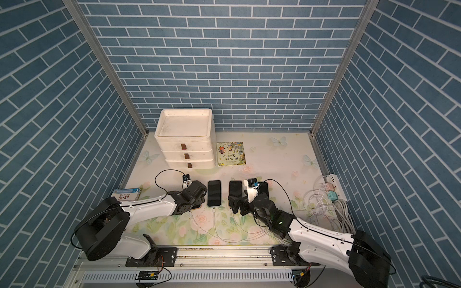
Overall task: Unplug the charging cable from the phone
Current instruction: Place the phone at the center of the board.
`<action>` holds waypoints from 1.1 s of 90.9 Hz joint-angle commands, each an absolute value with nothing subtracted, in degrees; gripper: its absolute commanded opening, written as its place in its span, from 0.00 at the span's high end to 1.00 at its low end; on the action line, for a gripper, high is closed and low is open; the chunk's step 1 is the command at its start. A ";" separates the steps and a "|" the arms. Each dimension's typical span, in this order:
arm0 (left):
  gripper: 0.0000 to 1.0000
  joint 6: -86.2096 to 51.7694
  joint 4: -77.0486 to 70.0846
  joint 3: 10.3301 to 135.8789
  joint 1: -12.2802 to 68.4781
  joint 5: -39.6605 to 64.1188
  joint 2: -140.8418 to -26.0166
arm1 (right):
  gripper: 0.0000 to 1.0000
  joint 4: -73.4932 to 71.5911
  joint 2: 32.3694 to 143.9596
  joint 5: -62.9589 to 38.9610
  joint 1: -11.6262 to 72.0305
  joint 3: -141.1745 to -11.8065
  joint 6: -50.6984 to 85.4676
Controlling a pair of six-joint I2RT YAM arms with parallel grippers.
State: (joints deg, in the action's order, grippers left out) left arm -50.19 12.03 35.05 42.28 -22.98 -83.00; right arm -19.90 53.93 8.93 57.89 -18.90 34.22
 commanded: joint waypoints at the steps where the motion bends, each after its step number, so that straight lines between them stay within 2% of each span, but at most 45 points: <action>1: 1.00 -49.19 14.70 35.86 42.22 -22.01 -83.65 | 0.01 -18.77 52.72 10.37 57.17 -18.63 35.24; 65: 0.99 -49.03 15.00 37.44 42.36 -20.05 -88.38 | 0.01 -13.53 49.46 9.94 53.61 -20.10 35.72; 67: 0.95 -49.11 15.17 37.51 42.36 -20.11 -88.41 | 0.01 -13.34 49.30 10.00 53.44 -20.12 35.82; 69: 0.85 -49.12 15.33 37.59 42.36 -20.12 -88.37 | 0.01 -13.24 49.24 9.97 53.22 -20.13 35.89; 77: 0.60 -49.07 15.55 37.76 42.39 -19.92 -87.77 | 0.01 -12.87 48.84 9.92 52.67 -20.21 36.03; 90: 0.34 -49.19 15.94 38.35 42.37 -20.56 -86.31 | 0.01 -12.16 48.53 9.84 52.08 -20.56 36.02; 98: 0.04 -49.29 16.85 39.11 42.37 -21.06 -85.53 | 0.01 -11.68 48.21 9.84 51.88 -20.74 36.12; 100: 0.01 -49.37 17.11 39.37 42.39 -21.13 -85.30 | 0.01 -11.58 48.07 9.84 51.82 -20.79 36.19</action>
State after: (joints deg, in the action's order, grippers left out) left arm -48.51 15.20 37.80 42.39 -21.71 -86.35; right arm -13.45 49.41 9.23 52.42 -19.00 34.72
